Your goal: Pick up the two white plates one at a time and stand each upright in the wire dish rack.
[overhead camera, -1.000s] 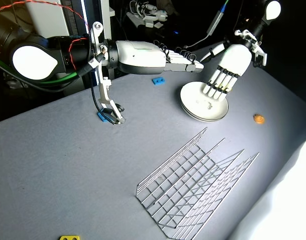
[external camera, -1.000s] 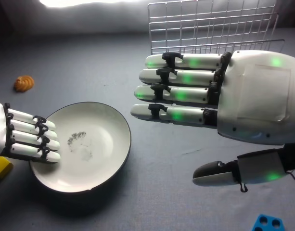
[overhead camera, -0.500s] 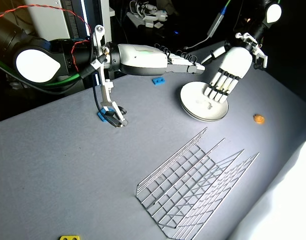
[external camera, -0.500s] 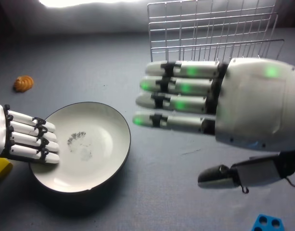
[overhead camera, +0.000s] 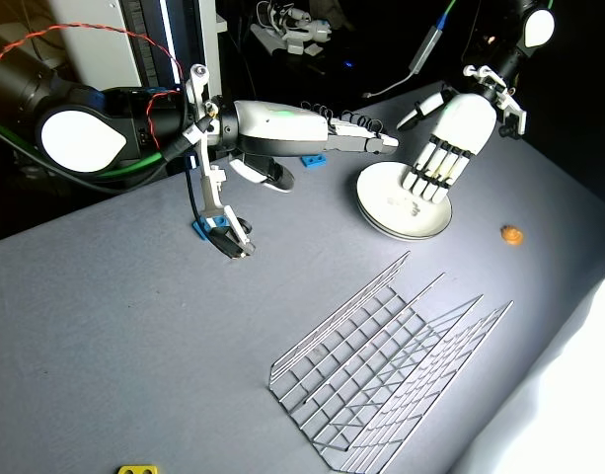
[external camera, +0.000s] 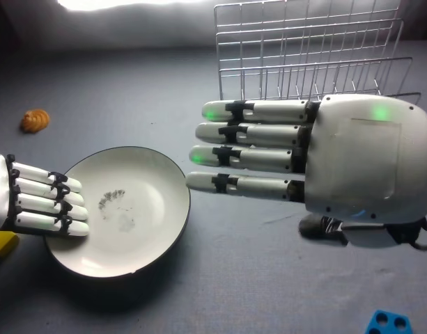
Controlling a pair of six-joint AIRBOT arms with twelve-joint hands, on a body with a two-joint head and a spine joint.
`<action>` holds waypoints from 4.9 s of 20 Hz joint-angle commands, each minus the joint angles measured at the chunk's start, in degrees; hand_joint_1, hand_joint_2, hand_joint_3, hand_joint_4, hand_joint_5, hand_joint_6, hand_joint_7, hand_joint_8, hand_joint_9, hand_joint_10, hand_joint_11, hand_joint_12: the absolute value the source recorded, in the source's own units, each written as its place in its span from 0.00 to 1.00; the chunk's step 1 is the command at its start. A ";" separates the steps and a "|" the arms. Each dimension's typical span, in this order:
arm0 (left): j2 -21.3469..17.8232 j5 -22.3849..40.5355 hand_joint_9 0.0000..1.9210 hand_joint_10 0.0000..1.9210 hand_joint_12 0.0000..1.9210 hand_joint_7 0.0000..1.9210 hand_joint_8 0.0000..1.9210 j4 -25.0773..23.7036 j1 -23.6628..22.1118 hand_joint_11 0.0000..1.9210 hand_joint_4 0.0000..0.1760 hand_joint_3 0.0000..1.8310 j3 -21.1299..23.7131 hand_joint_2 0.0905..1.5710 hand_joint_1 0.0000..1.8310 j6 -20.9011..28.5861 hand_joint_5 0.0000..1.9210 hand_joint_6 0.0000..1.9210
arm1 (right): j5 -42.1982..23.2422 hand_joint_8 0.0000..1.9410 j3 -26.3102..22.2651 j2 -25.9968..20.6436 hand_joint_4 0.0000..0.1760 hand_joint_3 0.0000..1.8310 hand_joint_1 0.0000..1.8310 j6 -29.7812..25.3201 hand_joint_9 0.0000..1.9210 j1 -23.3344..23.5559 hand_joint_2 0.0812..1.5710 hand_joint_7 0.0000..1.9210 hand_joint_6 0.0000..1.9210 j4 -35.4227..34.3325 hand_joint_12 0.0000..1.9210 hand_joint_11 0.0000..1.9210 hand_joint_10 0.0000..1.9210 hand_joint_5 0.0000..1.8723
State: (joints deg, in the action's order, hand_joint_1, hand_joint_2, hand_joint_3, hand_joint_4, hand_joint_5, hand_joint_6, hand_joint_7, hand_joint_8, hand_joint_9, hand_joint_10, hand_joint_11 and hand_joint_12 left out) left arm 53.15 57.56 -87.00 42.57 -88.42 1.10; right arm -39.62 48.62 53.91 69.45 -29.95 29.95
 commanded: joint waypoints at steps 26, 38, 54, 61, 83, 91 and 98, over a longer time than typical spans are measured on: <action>7.16 -2.40 0.00 0.00 0.00 0.00 0.00 0.52 -5.05 0.00 0.00 0.01 2.63 0.65 0.00 -0.32 0.00 0.00 | 1.62 0.00 9.03 12.44 0.00 0.00 0.63 3.99 0.00 1.47 0.60 0.00 0.00 -3.40 0.12 0.00 0.00 0.01; 7.24 -2.39 0.00 0.00 0.00 0.00 0.00 0.56 -5.18 0.00 0.00 0.01 2.44 0.65 0.00 -0.32 0.00 0.00 | 4.29 0.01 12.76 18.87 0.00 0.00 0.63 7.65 0.05 1.94 0.63 0.06 0.01 -8.18 0.28 0.00 0.01 0.08; 7.74 -2.38 0.00 0.00 0.00 0.00 0.00 0.73 -5.62 0.00 0.00 0.01 1.57 0.66 0.00 -0.32 0.00 0.00 | 3.44 0.41 14.16 22.29 0.00 0.00 0.81 10.60 0.52 2.61 0.68 0.53 0.53 -12.89 0.77 0.43 0.47 0.49; 5.55 -2.09 0.00 0.00 0.00 0.00 0.00 3.36 -6.92 0.00 0.00 0.01 2.87 0.66 0.00 0.16 0.00 0.00 | 3.44 0.29 14.12 22.22 0.00 0.00 0.82 10.61 0.60 2.68 0.65 0.60 0.47 -12.89 0.72 0.47 0.34 0.54; -20.56 -0.44 0.00 0.00 0.00 0.00 0.00 8.25 -15.05 0.00 0.00 0.00 13.85 0.66 0.00 9.85 0.00 0.00 | 2.29 0.37 5.48 15.90 0.00 0.00 0.82 4.91 0.54 6.07 0.66 0.55 0.49 -15.46 0.76 0.44 0.43 0.53; -20.18 1.13 0.00 0.00 0.00 0.00 0.00 8.28 -15.90 0.00 0.00 0.00 10.25 0.66 0.00 11.40 0.00 0.00 | 3.17 0.35 0.56 10.20 0.00 0.00 0.82 -10.06 0.54 11.44 0.66 0.56 0.49 -15.45 0.76 0.45 0.42 0.53; -21.01 1.24 0.00 0.00 0.00 0.00 0.00 6.84 -18.06 0.00 0.00 0.00 13.70 0.67 0.00 11.40 0.00 0.00 | 7.67 0.38 0.28 6.19 0.00 0.00 0.82 -30.40 0.54 16.96 0.66 0.55 0.50 -15.43 0.76 0.45 0.42 0.51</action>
State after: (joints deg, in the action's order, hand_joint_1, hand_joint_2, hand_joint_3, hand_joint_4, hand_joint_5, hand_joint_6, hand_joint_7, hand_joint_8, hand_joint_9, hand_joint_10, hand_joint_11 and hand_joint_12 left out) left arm 32.95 57.56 -84.38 24.99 -74.28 12.34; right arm -23.86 49.25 60.31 39.05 -13.96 15.57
